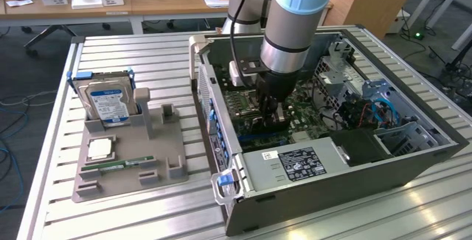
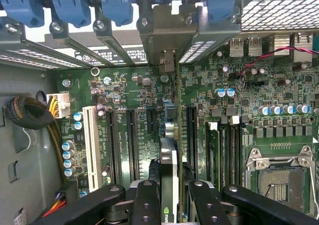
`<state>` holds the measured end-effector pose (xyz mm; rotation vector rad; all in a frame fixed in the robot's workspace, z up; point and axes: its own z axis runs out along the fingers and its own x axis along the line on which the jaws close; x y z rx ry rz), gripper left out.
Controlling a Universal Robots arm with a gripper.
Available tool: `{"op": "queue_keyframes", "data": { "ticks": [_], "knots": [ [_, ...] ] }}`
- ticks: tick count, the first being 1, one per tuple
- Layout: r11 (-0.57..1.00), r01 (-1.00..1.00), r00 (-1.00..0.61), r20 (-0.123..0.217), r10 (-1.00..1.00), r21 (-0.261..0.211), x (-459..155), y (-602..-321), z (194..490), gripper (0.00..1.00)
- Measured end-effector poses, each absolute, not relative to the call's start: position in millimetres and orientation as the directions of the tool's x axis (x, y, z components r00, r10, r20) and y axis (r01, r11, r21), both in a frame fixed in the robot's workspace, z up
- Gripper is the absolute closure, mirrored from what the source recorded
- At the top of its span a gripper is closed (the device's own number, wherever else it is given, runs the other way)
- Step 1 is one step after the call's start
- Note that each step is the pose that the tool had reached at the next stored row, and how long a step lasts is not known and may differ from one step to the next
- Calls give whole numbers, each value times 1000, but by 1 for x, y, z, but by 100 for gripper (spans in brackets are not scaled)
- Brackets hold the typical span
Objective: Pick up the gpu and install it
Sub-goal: 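Insert the gpu into the slot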
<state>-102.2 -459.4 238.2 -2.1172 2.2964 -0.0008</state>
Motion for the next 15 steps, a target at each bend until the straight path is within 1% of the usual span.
{"op": "queue_keyframes", "data": {
  "ticks": [15],
  "knots": [
    [81, -997, -81, -13, -997, -13, -103, -459, 236, 73]
  ]
}}
